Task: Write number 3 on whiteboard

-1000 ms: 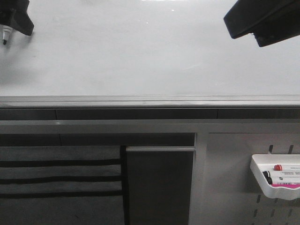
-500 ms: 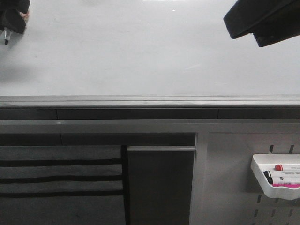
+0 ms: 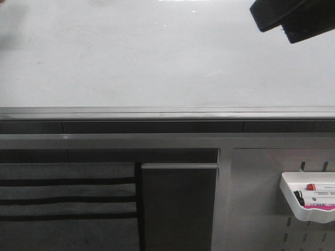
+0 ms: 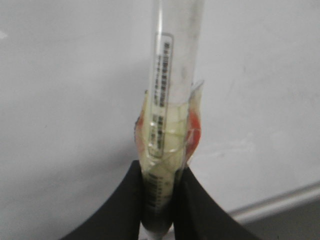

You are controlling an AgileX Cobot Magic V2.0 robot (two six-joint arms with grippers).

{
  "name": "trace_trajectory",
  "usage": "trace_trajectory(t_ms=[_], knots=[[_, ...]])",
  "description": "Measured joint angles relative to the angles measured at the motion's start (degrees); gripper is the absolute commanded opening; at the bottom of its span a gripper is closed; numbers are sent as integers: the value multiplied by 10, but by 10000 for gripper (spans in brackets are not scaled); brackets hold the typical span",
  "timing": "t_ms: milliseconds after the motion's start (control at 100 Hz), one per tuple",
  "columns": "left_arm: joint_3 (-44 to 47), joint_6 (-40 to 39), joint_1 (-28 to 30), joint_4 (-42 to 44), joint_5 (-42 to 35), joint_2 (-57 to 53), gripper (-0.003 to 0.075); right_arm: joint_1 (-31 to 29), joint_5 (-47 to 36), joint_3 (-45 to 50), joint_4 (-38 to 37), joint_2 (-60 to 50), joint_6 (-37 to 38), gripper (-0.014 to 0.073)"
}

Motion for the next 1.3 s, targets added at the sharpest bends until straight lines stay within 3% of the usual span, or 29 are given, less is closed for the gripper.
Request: trace_trajectory(t_ms=[240, 500, 680, 960, 1301], knots=[[0, 116, -22, -20, 199, -92, -20, 0, 40, -24, -9, 0, 0, 347], [0, 285, -103, -159, 340, -115, -20, 0, 66, -24, -29, 0, 0, 346], [0, 336, -192, -196, 361, -115, -20, 0, 101, -24, -31, 0, -5, 346], [0, 343, -307, -201, 363, -101, -20, 0, 183, -39, -27, 1, -56, 345], [0, 373, -341, -198, 338, -49, -20, 14, 225, -92, -6, 20, -211, 345]])
